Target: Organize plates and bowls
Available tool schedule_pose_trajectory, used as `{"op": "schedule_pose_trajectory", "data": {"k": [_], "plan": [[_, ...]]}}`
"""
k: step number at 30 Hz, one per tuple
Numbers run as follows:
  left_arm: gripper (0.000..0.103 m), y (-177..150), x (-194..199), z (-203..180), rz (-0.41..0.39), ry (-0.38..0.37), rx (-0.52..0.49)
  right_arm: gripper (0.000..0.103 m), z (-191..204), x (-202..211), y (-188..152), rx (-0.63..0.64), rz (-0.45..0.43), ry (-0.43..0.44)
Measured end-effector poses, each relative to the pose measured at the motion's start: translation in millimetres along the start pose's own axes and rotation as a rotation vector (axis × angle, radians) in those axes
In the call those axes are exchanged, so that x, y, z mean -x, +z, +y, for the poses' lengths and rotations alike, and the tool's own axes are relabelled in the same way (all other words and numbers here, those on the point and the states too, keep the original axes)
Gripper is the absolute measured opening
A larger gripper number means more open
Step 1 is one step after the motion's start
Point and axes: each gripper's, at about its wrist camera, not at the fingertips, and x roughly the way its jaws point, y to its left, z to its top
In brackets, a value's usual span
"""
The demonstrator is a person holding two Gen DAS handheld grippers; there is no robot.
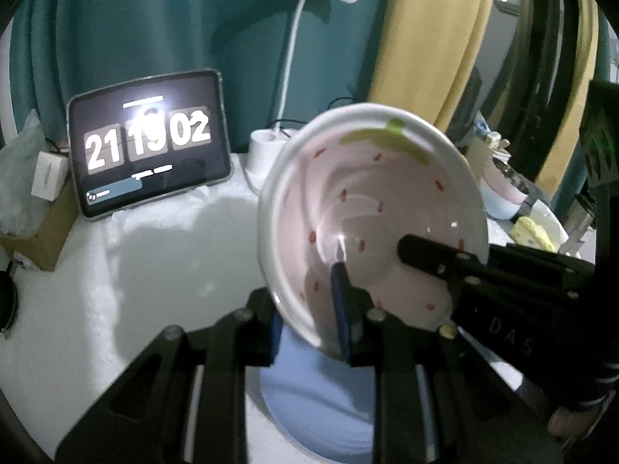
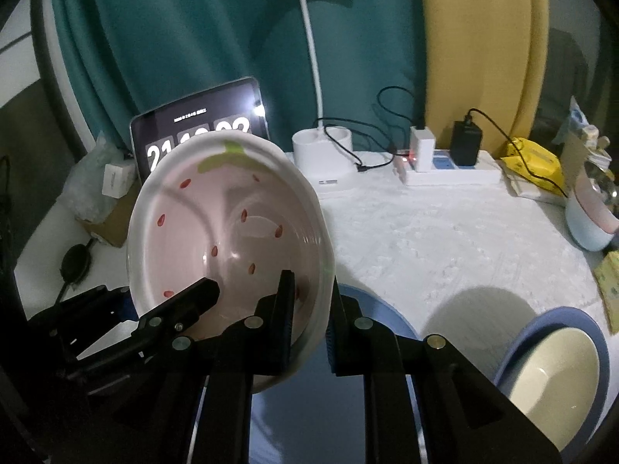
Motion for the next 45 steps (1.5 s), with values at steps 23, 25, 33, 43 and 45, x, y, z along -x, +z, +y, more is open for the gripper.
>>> {"op": "schedule_pose_trajectory", "data": {"k": [23, 25, 33, 43, 45], "plan": [[0.023, -7, 24, -81, -0.019, -0.044, -0.101, 0.015, -58, 64, -24, -0.072, -0.082, -0.035], [0.023, -7, 24, -88, -0.018, -0.048, -0.109, 0.015, -63, 69, -26, -0.079, -0.088, -0.039], [0.024, -12, 20, -121, -0.002, -0.063, -0.15, 0.015, -91, 87, -38, -0.114, -0.107, -0.055], [0.024, -18, 8, -159, 0.023, -0.08, -0.195, 0.015, -125, 98, -55, -0.158, -0.113, -0.076], [0.024, -20, 7, -165, 0.027, -0.083, -0.203, 0.015, -132, 100, -58, -0.168, -0.113, -0.079]]}}
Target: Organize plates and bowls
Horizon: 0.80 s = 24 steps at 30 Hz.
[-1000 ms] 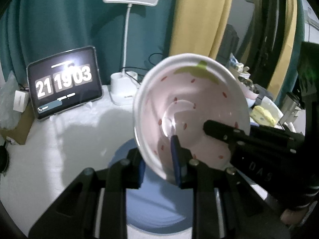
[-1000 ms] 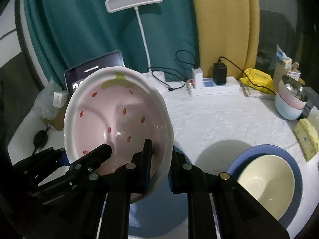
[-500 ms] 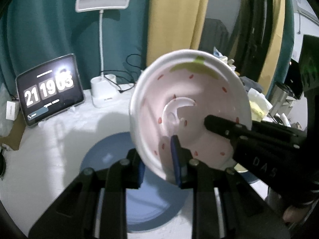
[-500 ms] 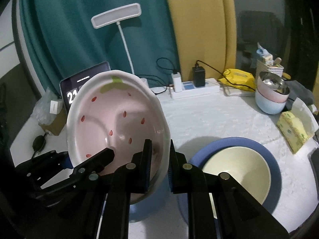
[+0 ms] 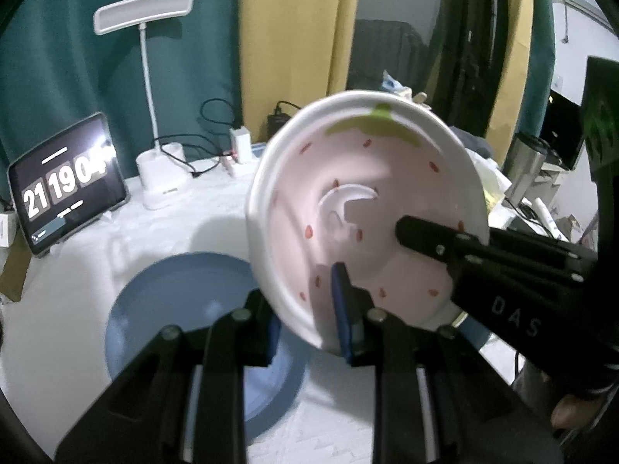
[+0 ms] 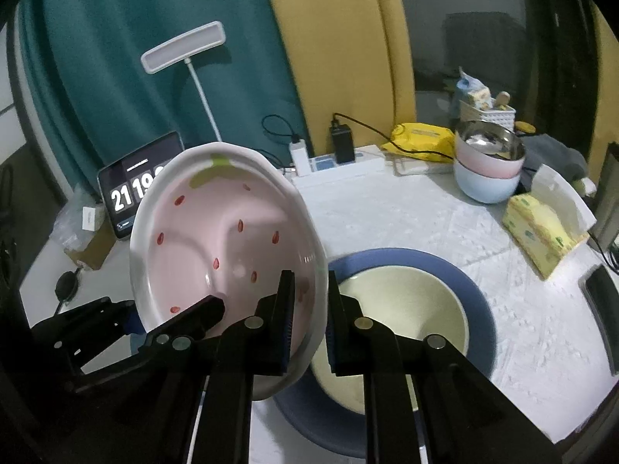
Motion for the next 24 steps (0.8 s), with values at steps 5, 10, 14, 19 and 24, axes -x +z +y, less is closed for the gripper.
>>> {"op": "schedule_pose_trajectory", "data": {"k": [5, 10, 14, 19, 24], "plan": [[0.024, -1, -6, -16, 0.011, -0.006, -0.02, 0.015, -16, 4, -4, -0.02, 0.0, -0.008], [0.024, -3, -11, -26, 0.02, -0.013, -0.032, 0.015, -29, 6, -10, -0.034, 0.004, -0.018], [0.024, -5, -16, -35, 0.03, -0.017, -0.042, 0.015, -39, 7, -14, -0.044, 0.01, -0.023], [0.024, -7, -21, -46, 0.043, -0.021, -0.057, 0.015, -51, 8, -19, -0.06, 0.016, -0.03], [0.024, -10, -27, -50, 0.055, -0.017, -0.063, 0.015, -57, 6, -23, -0.07, 0.026, -0.033]]}}
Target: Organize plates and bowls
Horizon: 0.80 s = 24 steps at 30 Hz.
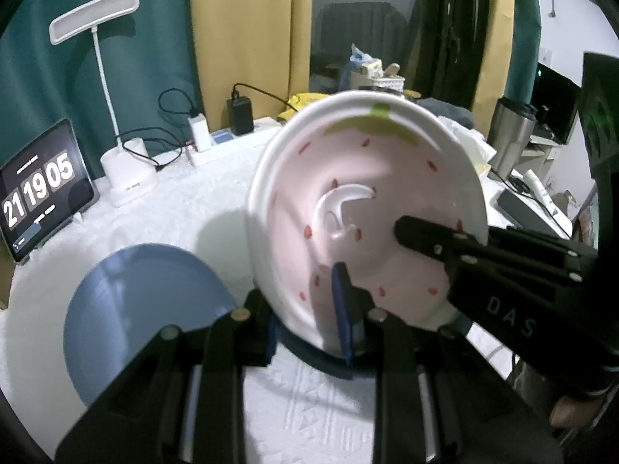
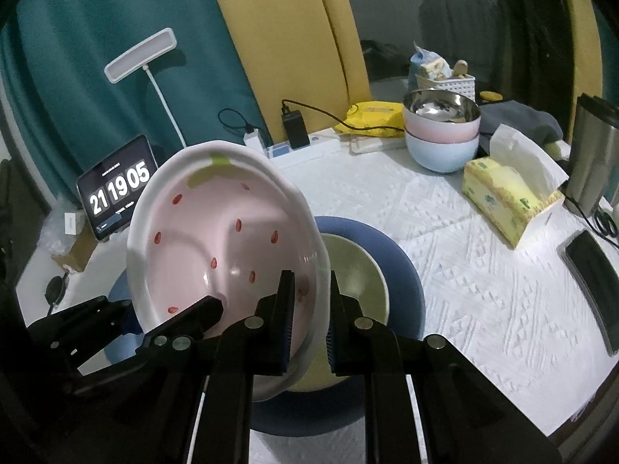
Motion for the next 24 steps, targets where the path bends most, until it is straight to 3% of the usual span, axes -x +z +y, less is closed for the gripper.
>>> {"op": "schedule_pose_trajectory", "data": {"k": [24], "plan": [[0.028, -7, -18, -2, 0.04, 0.01, -0.011, 0.016, -15, -22, -13, -0.035, 0.069, -0.015]]}}
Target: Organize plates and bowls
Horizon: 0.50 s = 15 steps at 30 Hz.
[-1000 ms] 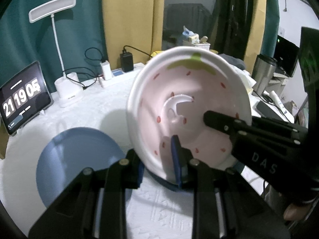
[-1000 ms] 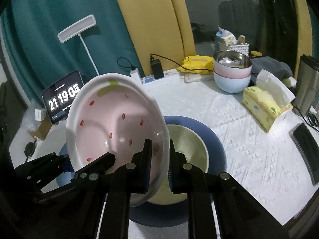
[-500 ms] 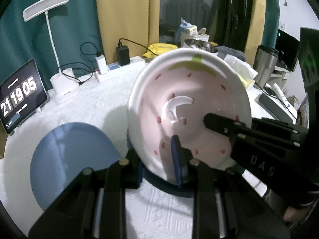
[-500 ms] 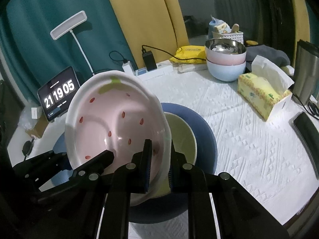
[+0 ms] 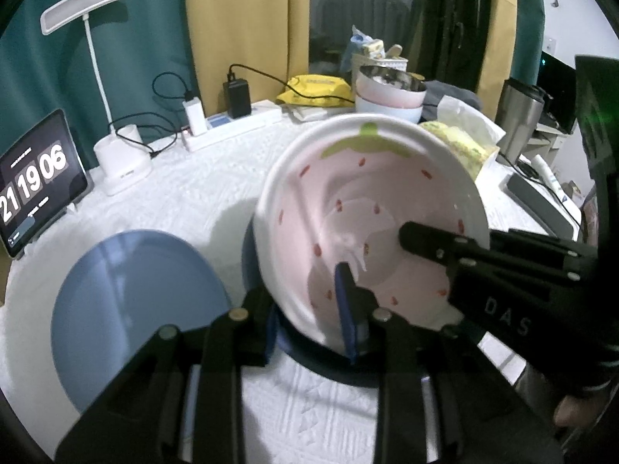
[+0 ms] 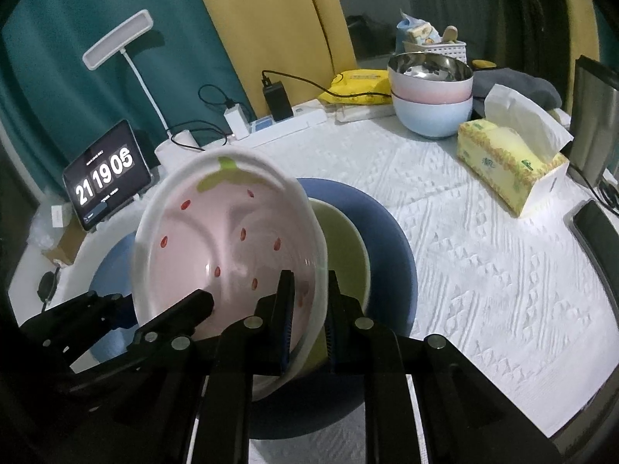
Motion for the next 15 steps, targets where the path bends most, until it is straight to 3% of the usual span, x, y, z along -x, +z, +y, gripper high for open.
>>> {"op": "schedule_pose_trajectory", "data": {"k": [7, 11, 15], "plan": [[0.029, 1.7, 1.2, 1.9, -0.013, 0.008, 0.0, 0.017, -2.5, 0.4, 1.5, -0.012, -0.012, -0.008], [0.029, 1.9, 4.0, 2.8, -0.024, 0.004, -0.003, 0.03, -7.4, 5.0, 3.9, -0.022, -0.035, -0.023], [0.029, 3.6, 7.6, 2.3, -0.037, -0.001, -0.007, 0.03, -8.7, 4.8, 4.6, -0.017, -0.032, -0.02]]}}
